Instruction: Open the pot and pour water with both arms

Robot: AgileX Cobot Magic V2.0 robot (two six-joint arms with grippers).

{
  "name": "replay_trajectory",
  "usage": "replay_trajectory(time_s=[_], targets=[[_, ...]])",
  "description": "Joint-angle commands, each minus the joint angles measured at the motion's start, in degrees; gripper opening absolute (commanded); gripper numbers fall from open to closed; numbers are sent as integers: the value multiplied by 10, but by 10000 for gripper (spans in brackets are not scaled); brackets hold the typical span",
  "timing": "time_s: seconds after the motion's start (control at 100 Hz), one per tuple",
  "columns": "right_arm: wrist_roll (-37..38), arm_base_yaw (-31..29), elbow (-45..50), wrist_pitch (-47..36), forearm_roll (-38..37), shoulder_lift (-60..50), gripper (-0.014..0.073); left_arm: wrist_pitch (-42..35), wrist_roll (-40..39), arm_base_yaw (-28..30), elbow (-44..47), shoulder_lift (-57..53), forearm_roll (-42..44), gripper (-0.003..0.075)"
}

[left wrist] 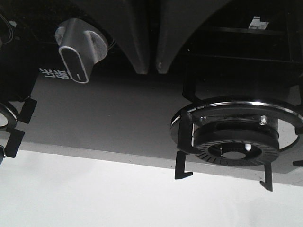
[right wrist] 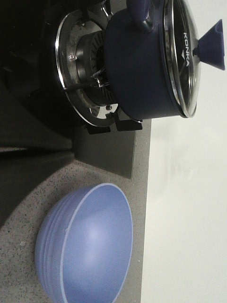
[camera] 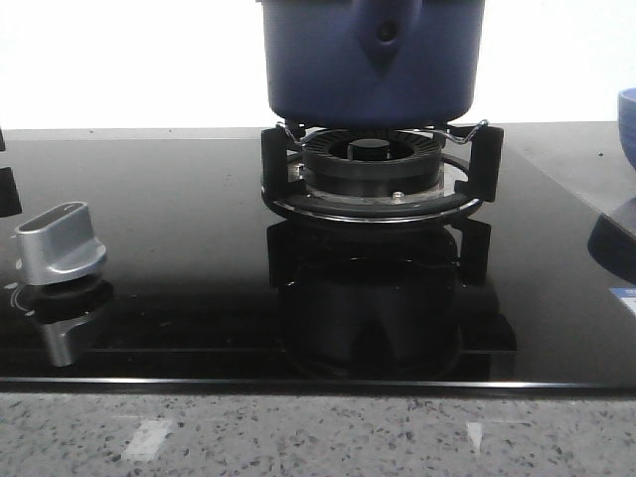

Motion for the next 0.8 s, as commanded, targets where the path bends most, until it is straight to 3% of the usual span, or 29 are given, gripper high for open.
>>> replay_trajectory(time_s=[0.0,0.79], targets=[[-5,1,-13,-25,14,3,-56,-37,-7,-4,18,-15,-19,-20],[-5,1,-13,-25,14,3,-56,-40,-7,-4,18,-15,-43,-20]])
